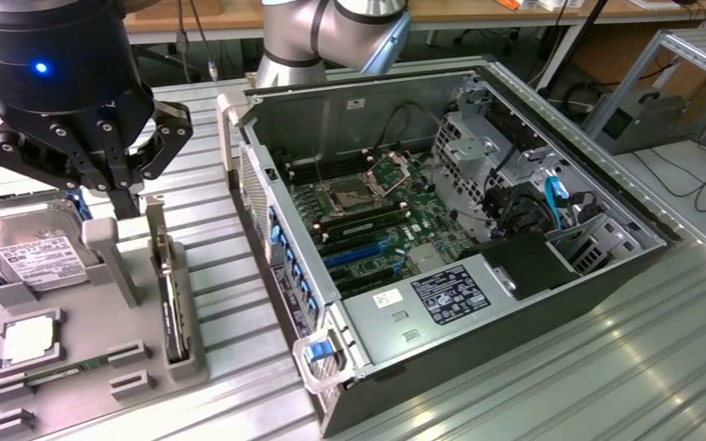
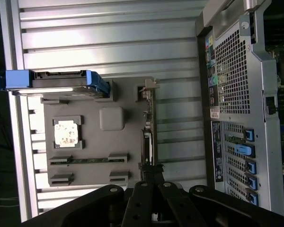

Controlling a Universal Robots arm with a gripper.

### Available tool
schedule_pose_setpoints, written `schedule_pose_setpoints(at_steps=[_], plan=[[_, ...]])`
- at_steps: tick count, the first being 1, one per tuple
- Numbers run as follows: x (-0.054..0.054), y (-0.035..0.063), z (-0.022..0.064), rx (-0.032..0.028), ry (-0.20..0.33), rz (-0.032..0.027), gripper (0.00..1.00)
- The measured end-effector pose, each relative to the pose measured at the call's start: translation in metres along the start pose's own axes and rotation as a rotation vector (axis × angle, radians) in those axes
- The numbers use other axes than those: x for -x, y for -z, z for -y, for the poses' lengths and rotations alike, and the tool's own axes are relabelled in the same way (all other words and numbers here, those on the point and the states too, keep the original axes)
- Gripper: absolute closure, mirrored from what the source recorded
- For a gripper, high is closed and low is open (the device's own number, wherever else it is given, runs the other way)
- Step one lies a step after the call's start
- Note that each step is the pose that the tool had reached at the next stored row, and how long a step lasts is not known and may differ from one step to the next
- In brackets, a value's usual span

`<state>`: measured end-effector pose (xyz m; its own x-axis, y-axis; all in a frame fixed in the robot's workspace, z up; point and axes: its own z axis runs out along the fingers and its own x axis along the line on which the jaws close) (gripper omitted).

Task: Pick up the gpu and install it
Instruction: 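Pick up the gpu and move the gpu toward the slot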

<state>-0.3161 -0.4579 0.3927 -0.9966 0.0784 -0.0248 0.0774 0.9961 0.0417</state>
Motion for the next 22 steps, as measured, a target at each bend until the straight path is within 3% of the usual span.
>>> schedule_pose_setpoints(at_steps=[9, 10, 12, 13, 17, 22], plan=[[0.000, 0.0000, 0.0000, 0.0000, 0.000, 0.0000, 0.89], [0.000, 0.0000, 0.0000, 0.0000, 0.000, 0.0000, 0.76], [0.000, 0.0000, 0.0000, 0.0000, 0.000, 0.0000, 0.71], [0.000, 0.0000, 0.0000, 0.0000, 0.000, 0.0000, 0.58], [0.000, -0.0031, 0.0002, 0.0001, 0.000, 0.0001, 0.58], [0.000, -0.0149, 0.0007, -0.0016, 0.000, 0.0001, 0.58]])
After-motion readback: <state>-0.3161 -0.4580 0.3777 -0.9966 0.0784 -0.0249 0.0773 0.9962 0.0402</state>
